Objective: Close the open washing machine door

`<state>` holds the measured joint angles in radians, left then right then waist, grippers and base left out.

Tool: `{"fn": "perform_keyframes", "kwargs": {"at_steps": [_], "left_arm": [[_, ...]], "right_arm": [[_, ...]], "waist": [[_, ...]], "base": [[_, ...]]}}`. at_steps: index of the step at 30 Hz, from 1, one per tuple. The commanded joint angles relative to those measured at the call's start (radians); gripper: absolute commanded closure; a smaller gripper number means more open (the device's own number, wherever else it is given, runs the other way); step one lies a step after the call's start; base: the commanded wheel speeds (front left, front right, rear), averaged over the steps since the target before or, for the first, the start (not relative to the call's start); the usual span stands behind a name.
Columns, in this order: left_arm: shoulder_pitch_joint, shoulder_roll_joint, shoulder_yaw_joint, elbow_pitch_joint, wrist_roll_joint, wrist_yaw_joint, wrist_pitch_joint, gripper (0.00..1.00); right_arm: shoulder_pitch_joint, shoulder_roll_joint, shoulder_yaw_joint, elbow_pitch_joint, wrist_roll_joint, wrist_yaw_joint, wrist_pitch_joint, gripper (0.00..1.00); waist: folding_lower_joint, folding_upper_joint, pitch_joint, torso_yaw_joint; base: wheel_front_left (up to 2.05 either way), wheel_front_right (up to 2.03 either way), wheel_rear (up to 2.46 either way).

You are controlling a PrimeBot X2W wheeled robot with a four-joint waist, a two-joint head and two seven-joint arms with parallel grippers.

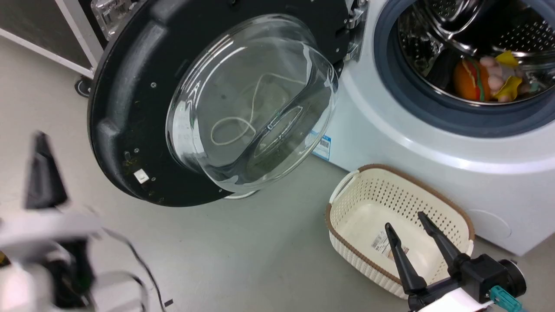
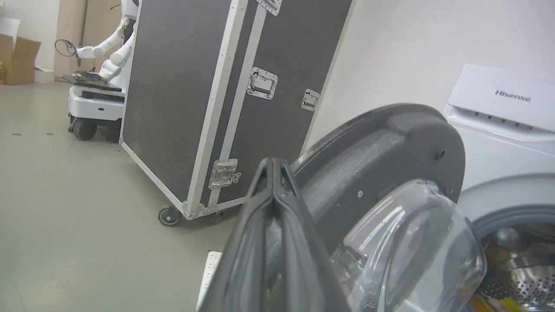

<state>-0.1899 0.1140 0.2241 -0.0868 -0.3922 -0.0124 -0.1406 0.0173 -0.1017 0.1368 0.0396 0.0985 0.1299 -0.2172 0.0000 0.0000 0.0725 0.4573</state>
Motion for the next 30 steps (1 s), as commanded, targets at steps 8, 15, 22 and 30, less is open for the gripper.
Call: {"fn": "perform_keyframes", "kwargs": {"at_steps": [8,15,22,30], "left_arm": [[-0.293,0.083,0.186,0.203,-0.39,0.079,0.311,1.0],[-0.455,0.105,0.275,0.383,-0.661,0.177,0.574,1.0],[-0.508,0.139,0.305,0.474,-0.779,0.196,0.728,1.0],[-0.469,0.139,0.259,0.471,-0.854,0.136,0.917,1.0]], "right_arm": [[-0.02,-0.017,0.021,-0.014,0.009,0.001,-0.026,0.0],[-0.042,-0.041,0.038,-0.01,0.025,0.001,-0.04,0.0],[-0.058,-0.051,0.044,-0.008,0.033,0.001,-0.045,0.0],[-0.059,-0.055,0.036,0.0,0.036,0.001,-0.045,0.0]], "waist": [[0.0,0.0,0.071,-0.018],[0.0,0.0,0.117,-0.03],[0.0,0.0,0.14,-0.049],[0.0,0.0,0.135,-0.056]], "base": [[0.0,0.0,0.0],[0.0,0.0,0.0],[0.0,0.0,0.0],[0.0,0.0,0.0]]}}
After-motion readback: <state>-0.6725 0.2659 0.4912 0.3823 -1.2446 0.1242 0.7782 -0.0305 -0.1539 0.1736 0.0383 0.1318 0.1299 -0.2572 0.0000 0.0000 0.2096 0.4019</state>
